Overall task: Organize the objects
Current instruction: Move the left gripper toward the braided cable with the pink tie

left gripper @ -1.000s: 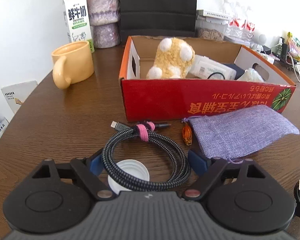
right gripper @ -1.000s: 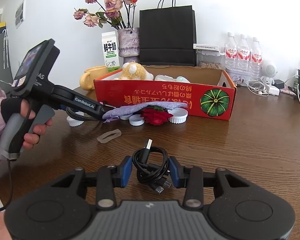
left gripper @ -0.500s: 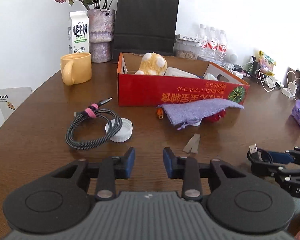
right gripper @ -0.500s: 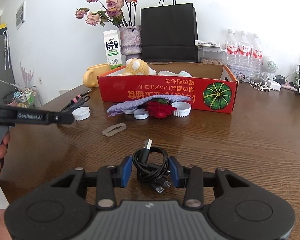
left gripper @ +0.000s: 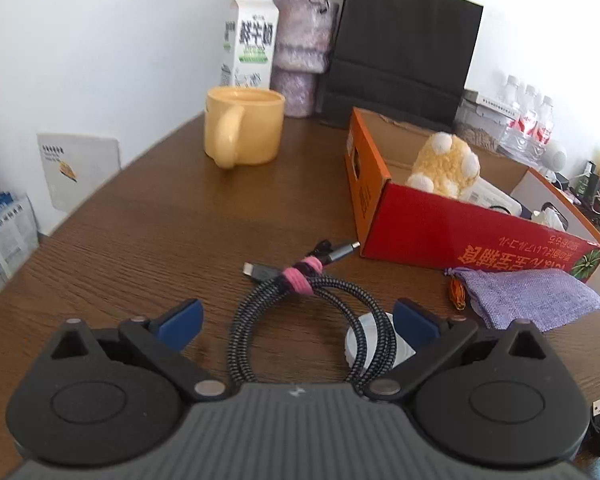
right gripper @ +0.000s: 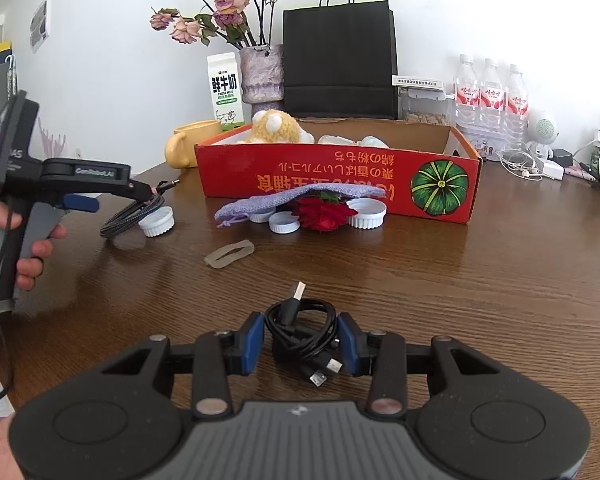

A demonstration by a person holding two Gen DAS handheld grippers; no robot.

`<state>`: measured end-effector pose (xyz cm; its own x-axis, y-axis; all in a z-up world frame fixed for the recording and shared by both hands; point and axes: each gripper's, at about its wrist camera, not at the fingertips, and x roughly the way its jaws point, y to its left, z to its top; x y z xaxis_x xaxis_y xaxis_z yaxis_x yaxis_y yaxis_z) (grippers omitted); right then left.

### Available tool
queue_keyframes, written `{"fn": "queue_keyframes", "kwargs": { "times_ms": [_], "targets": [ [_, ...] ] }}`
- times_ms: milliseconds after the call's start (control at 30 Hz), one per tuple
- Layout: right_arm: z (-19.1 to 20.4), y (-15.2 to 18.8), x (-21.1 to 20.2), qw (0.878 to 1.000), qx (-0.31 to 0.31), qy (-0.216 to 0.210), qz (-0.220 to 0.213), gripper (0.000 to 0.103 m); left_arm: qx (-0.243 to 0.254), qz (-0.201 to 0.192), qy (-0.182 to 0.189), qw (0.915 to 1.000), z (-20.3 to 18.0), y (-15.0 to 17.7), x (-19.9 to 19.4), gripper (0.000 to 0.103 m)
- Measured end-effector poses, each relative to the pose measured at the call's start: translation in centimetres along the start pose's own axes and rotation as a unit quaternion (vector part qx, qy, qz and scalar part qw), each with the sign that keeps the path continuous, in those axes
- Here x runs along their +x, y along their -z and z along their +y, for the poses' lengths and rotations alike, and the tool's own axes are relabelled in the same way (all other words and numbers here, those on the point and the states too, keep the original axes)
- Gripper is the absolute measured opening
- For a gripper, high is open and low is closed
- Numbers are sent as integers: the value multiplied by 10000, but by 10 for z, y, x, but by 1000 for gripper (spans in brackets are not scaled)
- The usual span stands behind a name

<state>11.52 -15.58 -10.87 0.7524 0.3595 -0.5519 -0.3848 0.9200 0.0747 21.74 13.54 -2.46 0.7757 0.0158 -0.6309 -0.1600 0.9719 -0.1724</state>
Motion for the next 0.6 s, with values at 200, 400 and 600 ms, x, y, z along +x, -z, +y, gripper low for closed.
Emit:
{"fn": "queue_keyframes", "kwargs": {
  "times_ms": [200, 400, 600],
  "targets": [
    [-3, 0, -1, 10000, 35, 34, -16, 39, 150, -44, -23, 9999, -10, 7, 1, 89],
    [-4, 0, -3, 10000, 52, 5, -52, 39, 552, -1031, 37, 9931, -38, 33, -60, 89],
    [-1, 0, -1, 10000, 44, -21, -11, 39, 1668, -755, 424, 9822, -99, 75, -81, 89]
  ]
}}
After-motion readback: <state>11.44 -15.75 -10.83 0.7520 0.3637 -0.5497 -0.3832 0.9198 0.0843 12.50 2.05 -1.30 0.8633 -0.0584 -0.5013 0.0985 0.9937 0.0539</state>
